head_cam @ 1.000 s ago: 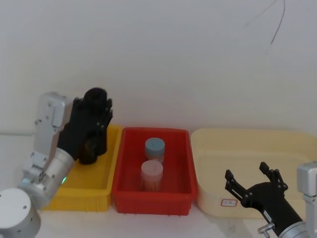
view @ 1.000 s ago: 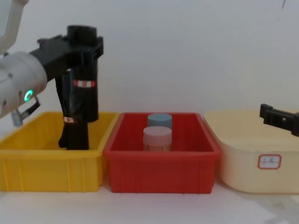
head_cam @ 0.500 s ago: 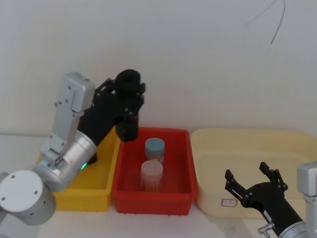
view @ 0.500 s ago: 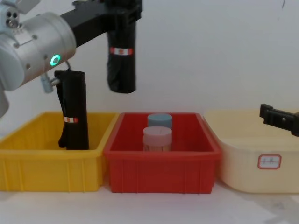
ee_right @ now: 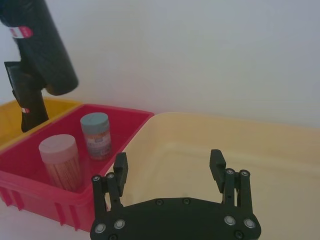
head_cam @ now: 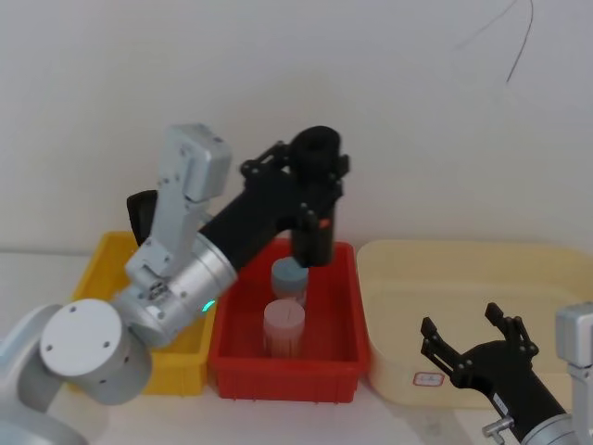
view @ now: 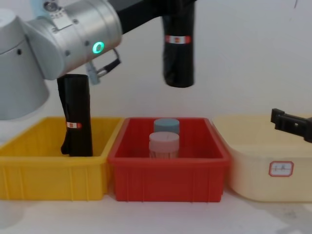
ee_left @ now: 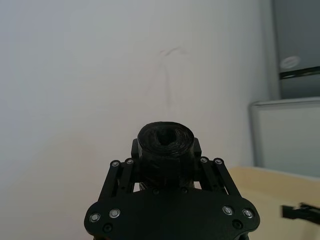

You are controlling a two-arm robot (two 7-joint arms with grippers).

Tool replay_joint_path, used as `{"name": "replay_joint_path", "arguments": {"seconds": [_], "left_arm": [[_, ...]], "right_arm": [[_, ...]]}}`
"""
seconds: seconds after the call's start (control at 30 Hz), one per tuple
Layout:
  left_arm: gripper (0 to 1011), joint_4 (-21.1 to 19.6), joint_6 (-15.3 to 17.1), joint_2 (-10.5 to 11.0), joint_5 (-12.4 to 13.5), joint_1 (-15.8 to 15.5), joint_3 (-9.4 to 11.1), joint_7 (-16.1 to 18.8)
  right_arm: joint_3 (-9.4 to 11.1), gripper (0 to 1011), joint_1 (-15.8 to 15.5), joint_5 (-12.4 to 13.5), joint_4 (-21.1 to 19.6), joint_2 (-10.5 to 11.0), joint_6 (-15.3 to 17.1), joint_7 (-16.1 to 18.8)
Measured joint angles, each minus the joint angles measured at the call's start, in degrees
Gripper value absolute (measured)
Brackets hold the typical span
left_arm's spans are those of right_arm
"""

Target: Pick up the garbage bag with the one hand and transfer it to the other hand.

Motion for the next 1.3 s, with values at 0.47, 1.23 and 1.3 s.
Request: {"name": "replay_joint_path", "arguments": {"seconds": [0.47,1.23,1.3], "left_arm": [[518,2.8,-0.2,-2.6,-4.2,-2.2,3.3,-5.5],[518,2.8,0.5,-2.3,-5.8,-1.1,4.0,-4.2],[518,2.8,0.5,-2.3,-5.8,-1.1,4.0,-4.2]], "right_arm": [[0.0,1001,0.0,0.0,0.0,0.0,0.0,0.0],[-0.3,1001,0.4,-0.2,-0.4,-0.1,0.7,0.4],[-0.6,1001,0.7,-0.5,-0.6,0.0,1.1,0.5]]}}
